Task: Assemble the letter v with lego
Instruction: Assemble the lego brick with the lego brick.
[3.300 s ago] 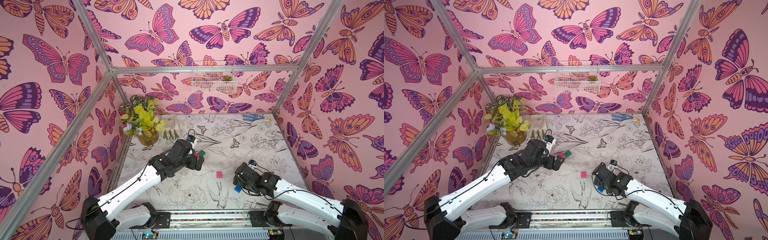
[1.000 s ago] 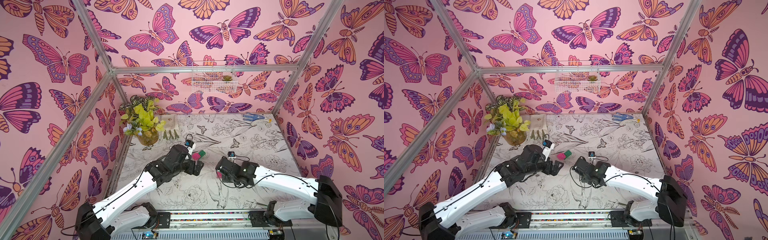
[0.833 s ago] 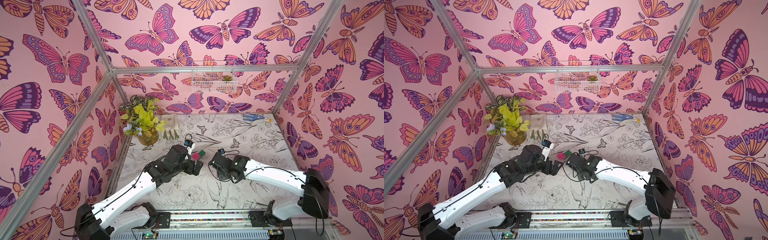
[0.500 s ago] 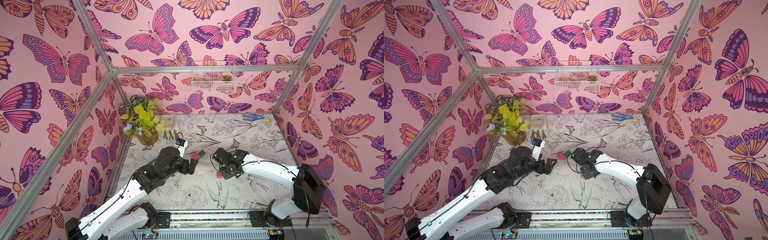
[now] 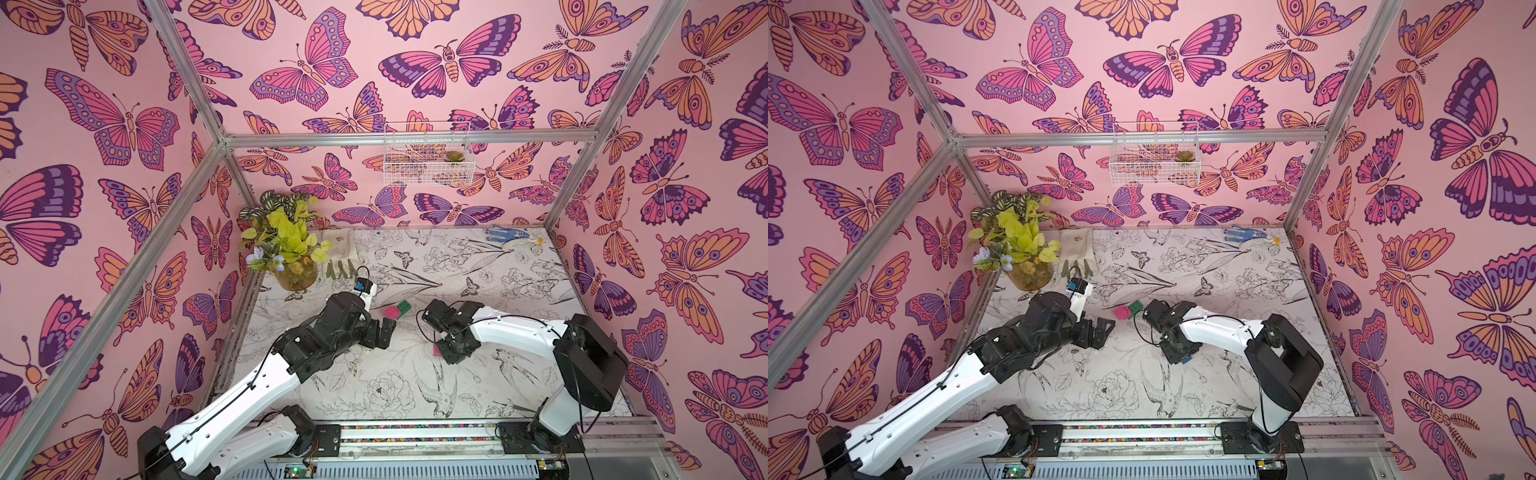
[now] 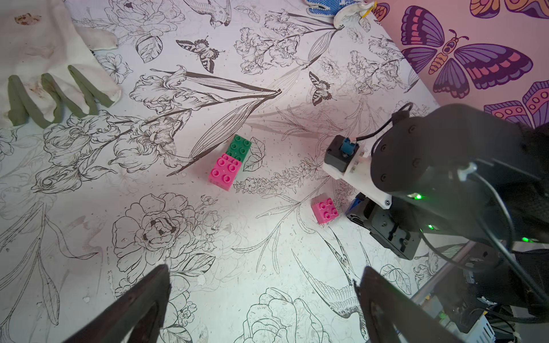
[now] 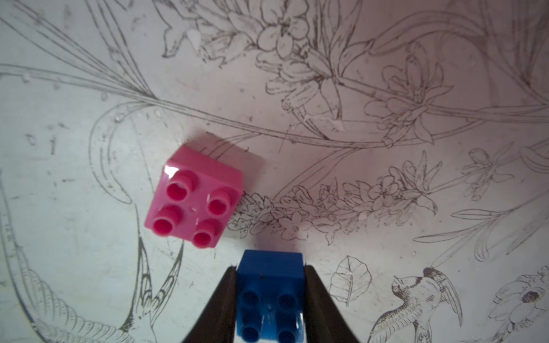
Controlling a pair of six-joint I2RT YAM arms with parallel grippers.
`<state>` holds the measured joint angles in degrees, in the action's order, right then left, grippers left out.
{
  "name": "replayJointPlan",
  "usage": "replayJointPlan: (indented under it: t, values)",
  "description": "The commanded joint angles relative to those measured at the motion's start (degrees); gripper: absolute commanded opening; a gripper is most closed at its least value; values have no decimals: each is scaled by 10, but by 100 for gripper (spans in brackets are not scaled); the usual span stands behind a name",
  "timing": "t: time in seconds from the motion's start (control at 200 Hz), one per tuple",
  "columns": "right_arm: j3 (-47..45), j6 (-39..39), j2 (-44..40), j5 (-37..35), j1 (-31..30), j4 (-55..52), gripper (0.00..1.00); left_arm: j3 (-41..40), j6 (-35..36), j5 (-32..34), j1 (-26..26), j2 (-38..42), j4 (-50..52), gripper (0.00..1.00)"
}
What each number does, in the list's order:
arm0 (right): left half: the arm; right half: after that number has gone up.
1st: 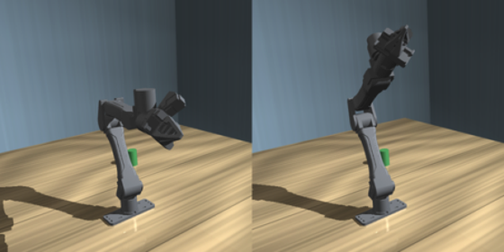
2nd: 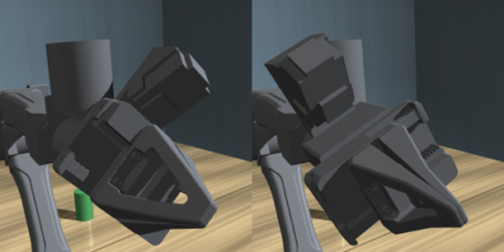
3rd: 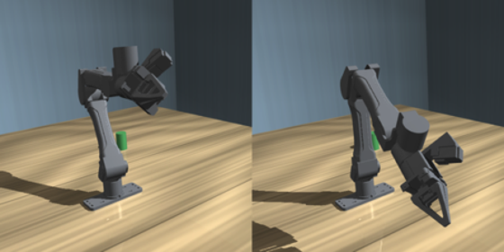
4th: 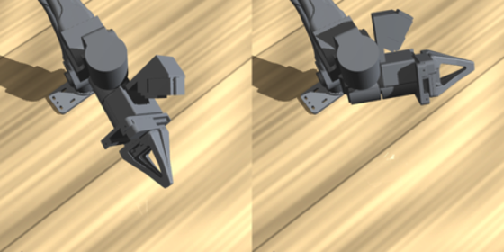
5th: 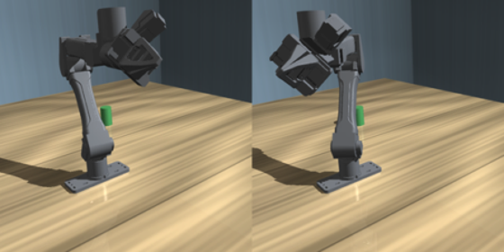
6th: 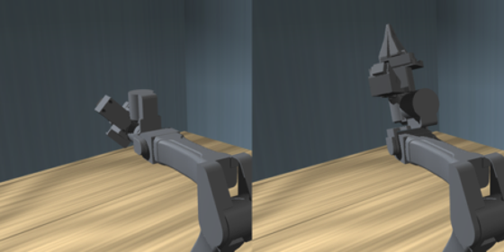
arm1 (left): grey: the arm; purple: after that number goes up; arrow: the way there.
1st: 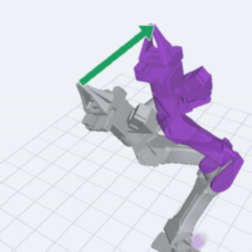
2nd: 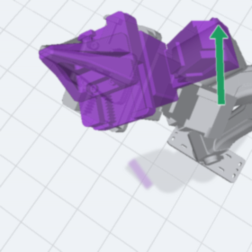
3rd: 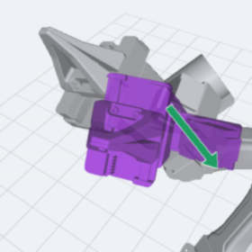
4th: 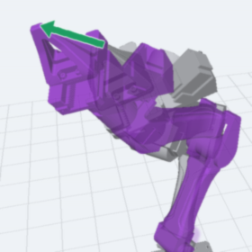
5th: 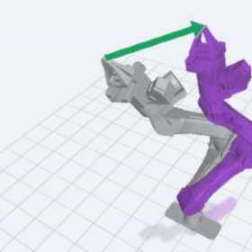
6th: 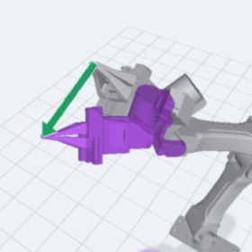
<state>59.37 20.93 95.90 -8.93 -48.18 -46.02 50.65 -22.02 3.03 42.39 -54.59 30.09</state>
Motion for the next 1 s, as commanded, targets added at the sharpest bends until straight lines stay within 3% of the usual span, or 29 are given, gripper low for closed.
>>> replayJointPlan:
  t: [0.0,0.371,0.661,0.996]
  values:
    - [1,1,13,30,-1,20,20,9,-7,5,-3,4,14,100]
    - [-14,10,11,78,-7,67,20,14,-11,7,-3,-1,23,100]
    - [15,-28,45,126,-13,85,21,16,-14,14,-3,2,30,100]
    - [36,-29,29,115,-14,95,20,18,-13,14,-3,-11,30,100]
